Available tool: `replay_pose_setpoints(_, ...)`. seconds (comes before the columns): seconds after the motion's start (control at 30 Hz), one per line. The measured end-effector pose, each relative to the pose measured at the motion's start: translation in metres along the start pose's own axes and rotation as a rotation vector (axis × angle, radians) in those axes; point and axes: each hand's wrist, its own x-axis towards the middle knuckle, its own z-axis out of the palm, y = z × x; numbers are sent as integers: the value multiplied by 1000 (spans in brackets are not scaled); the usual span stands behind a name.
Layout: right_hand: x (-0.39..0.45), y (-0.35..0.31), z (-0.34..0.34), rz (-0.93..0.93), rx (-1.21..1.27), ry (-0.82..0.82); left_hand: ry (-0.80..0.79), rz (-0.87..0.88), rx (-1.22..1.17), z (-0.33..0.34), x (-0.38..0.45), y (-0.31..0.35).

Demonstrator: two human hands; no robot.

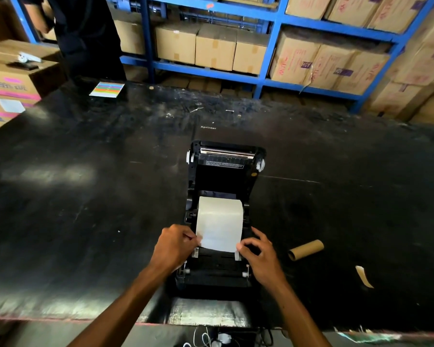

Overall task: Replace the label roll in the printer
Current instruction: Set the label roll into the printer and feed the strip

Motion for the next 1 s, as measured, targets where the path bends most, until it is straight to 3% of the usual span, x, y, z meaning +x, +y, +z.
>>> replay_pose_setpoints(0.13, 3, 4, -8, 11, 14, -56, -48, -3, 9, 1, 1, -2)
replay_pose_setpoints(0.5, -2, -14, -1, 10, -134, 52, -138, -12, 150, -5, 7, -2)
replay_pose_setpoints(1.0, -1, -18, 0, 17, -123, 30, -133, -62, 104, -6, 10, 4)
